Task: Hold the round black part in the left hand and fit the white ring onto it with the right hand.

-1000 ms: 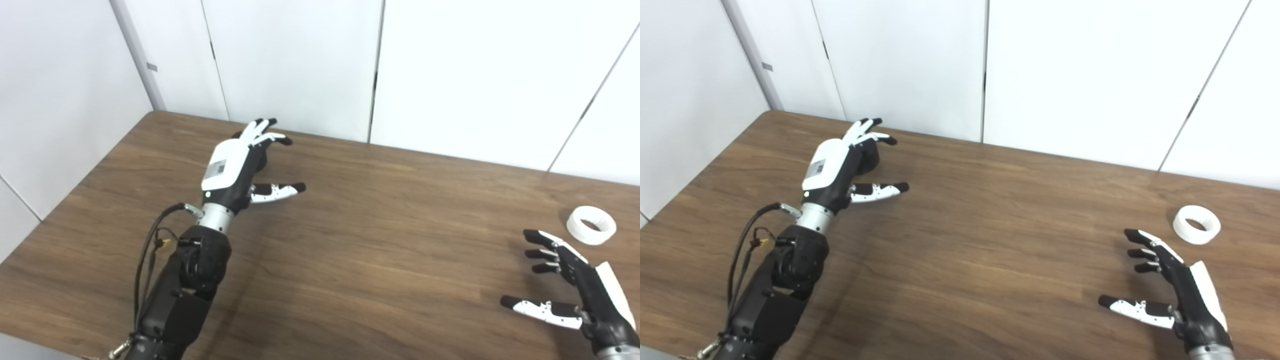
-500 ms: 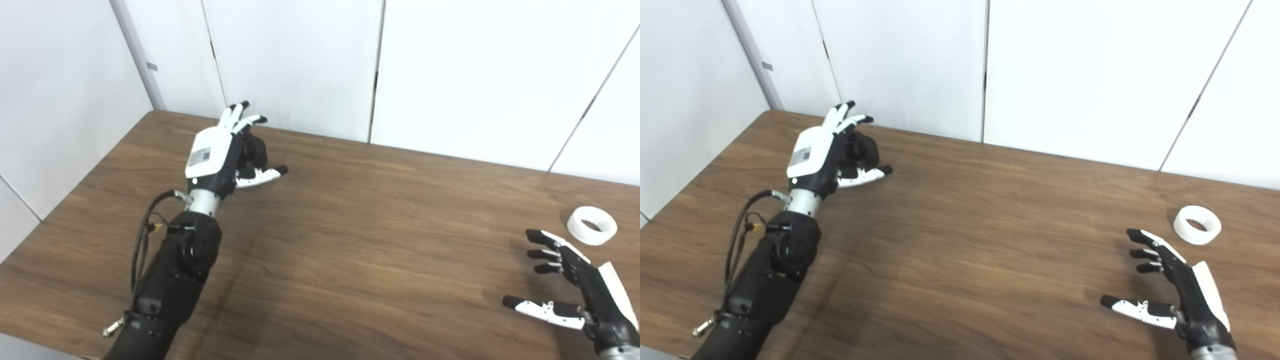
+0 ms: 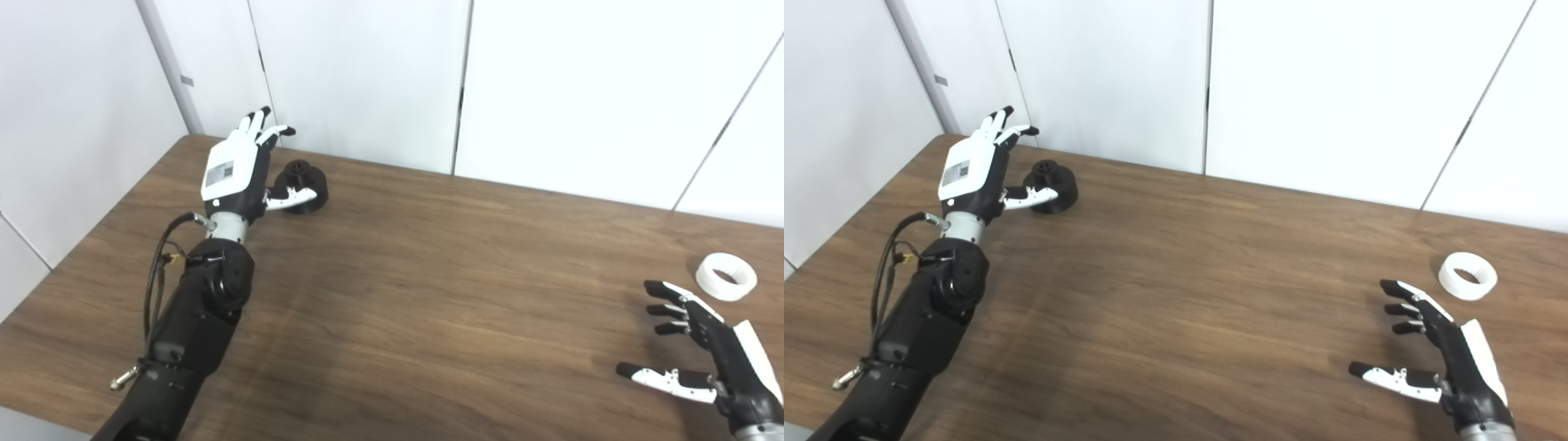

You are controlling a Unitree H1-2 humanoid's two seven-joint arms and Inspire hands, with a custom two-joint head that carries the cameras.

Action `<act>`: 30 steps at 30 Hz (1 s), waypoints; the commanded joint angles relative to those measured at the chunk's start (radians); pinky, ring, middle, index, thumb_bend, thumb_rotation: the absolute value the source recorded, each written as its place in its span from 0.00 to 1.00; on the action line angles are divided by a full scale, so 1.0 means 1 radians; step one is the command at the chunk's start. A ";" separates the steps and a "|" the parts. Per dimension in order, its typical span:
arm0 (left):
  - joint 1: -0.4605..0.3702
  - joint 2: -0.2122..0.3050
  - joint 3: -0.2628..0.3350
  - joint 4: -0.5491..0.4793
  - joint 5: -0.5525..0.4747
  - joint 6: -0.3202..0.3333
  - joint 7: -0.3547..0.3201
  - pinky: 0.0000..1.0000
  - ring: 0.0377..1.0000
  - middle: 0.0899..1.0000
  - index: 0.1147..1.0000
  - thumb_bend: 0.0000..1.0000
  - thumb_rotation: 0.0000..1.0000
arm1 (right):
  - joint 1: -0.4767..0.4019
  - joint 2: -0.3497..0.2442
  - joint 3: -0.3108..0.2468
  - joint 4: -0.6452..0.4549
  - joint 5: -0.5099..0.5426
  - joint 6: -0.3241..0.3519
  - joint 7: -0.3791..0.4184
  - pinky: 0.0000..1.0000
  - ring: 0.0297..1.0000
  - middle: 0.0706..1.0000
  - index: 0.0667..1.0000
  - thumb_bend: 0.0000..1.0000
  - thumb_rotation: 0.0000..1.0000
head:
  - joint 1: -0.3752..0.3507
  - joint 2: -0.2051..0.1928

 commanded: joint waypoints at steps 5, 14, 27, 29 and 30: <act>-0.066 0.050 0.001 0.017 -0.002 0.003 0.018 0.91 1.00 0.96 0.70 0.92 0.38 | -0.040 -0.021 -0.011 -0.020 0.021 -0.042 -0.004 0.64 0.73 0.81 0.79 0.74 0.12 | 0.001 0.001; -0.083 0.060 -0.020 0.028 -0.004 0.065 -0.033 0.89 1.00 0.97 0.70 0.94 0.41 | -0.042 -0.024 -0.011 -0.031 0.012 -0.023 -0.004 0.65 0.74 0.81 0.79 0.75 0.11 | -0.003 0.001; -0.133 0.082 -0.073 0.115 0.021 0.120 -0.042 0.89 1.00 0.97 0.72 0.98 0.46 | -0.040 -0.031 -0.011 -0.038 0.013 -0.025 -0.006 0.65 0.74 0.81 0.79 0.75 0.12 | -0.011 -0.002; -0.139 0.086 -0.083 0.126 0.027 0.137 -0.049 0.90 1.00 0.99 0.75 1.00 0.47 | -0.038 -0.033 -0.011 -0.041 0.011 -0.022 -0.005 0.65 0.74 0.81 0.79 0.74 0.12 | -0.011 -0.002; -0.142 0.088 -0.089 0.132 0.031 0.150 -0.054 0.91 1.00 0.99 0.76 1.00 0.47 | -0.037 -0.033 -0.012 -0.045 0.009 -0.018 -0.005 0.66 0.74 0.81 0.79 0.74 0.12 | -0.011 -0.002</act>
